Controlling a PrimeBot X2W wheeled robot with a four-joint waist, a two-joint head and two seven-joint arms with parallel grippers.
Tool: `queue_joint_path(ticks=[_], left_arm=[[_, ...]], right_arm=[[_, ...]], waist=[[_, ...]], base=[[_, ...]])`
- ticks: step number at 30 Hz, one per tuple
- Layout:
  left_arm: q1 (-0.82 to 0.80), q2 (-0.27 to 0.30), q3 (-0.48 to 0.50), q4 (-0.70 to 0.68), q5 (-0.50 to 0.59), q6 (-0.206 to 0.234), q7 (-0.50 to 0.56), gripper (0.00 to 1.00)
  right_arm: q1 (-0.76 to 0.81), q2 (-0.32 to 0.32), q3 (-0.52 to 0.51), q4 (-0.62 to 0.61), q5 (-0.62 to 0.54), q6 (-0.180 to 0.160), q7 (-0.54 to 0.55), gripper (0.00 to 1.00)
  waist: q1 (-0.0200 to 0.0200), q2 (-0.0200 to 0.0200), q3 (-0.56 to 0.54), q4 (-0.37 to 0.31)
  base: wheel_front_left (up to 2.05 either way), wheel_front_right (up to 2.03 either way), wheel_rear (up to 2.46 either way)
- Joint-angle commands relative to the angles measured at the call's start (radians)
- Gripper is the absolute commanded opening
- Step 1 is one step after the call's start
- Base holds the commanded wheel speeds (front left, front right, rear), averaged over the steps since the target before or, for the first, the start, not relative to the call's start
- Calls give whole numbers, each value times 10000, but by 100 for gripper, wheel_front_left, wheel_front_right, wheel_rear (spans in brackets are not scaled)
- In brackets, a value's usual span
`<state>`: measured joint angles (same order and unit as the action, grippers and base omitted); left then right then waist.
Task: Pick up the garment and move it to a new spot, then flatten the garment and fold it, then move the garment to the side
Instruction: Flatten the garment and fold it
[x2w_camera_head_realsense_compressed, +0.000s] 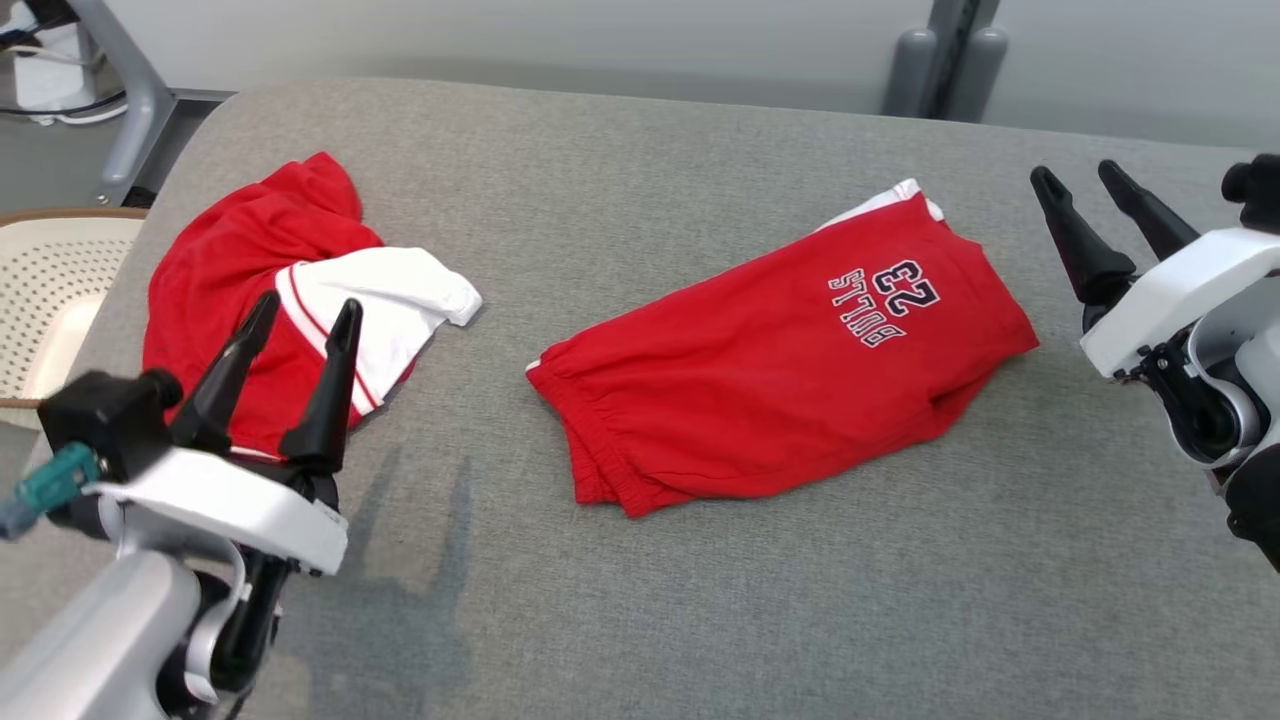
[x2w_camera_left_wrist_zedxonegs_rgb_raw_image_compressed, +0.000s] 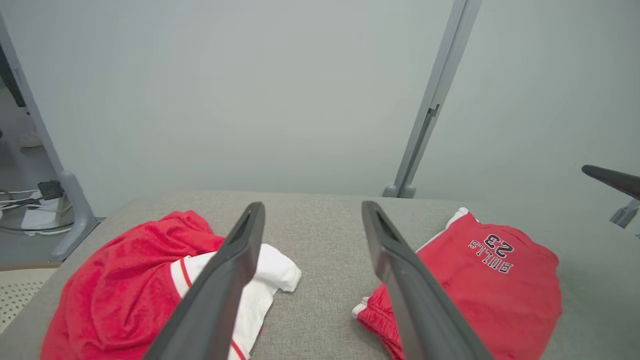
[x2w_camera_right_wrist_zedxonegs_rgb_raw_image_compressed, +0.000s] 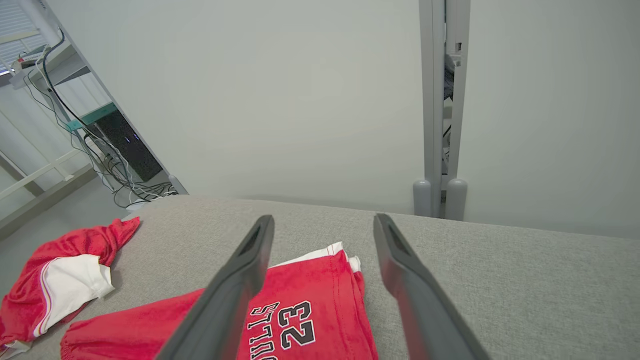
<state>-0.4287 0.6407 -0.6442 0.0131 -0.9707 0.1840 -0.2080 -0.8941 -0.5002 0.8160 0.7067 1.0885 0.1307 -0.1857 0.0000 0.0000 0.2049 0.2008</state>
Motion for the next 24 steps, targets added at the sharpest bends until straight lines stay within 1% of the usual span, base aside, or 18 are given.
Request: queue_joint_path(ticks=[1,4,6,9,11,13,16,19,24], left_arm=[[263,-90,120,-59,199,180,-222,100],[805,-651,355,-279,426,371,-501,100],[1107,-1065,495,-402,615,332,-571,100],[1426,-1795,791,-592,1042,133,-583,100],[1640,-2237,966,-627,1447,-78,-577,100],[1859,-2683,1202,-672,1769,-386,-578,100],[2123,-3119,1500,-544,2363,-810,-568,100],[2263,-3561,1697,-380,2895,-1102,-570,100],[2480,-4263,2022,-81,3381,-1569,-570,100]], right_arm=[[85,67,59,214,-6,2,-72,100],[-47,38,274,707,162,2,215,100],[-186,-34,425,983,319,2,485,100],[-361,-167,607,1422,623,2,1080,100],[-560,-257,720,1647,835,2,1535,100],[-815,-363,878,1867,931,2,1960,100],[-1128,-435,1046,2242,1140,2,2548,100],[-1452,-477,1084,2729,1372,2,3037,100],[-1658,-367,1118,3277,2051,2,4699,100]], waist=[[0,0,17,146],[0,0,169,403],[0,0,301,616],[0,0,523,922],[0,0,697,1088],[0,0,904,1231],[0,0,1165,1471],[0,0,1360,1683],[0,0,1490,1940]], base=[[0,0,0],[0,0,0],[0,0,0],[0,0,0],[0,0,0],[0,0,0],[0,0,0],[0,0,0],[0,0,0]])
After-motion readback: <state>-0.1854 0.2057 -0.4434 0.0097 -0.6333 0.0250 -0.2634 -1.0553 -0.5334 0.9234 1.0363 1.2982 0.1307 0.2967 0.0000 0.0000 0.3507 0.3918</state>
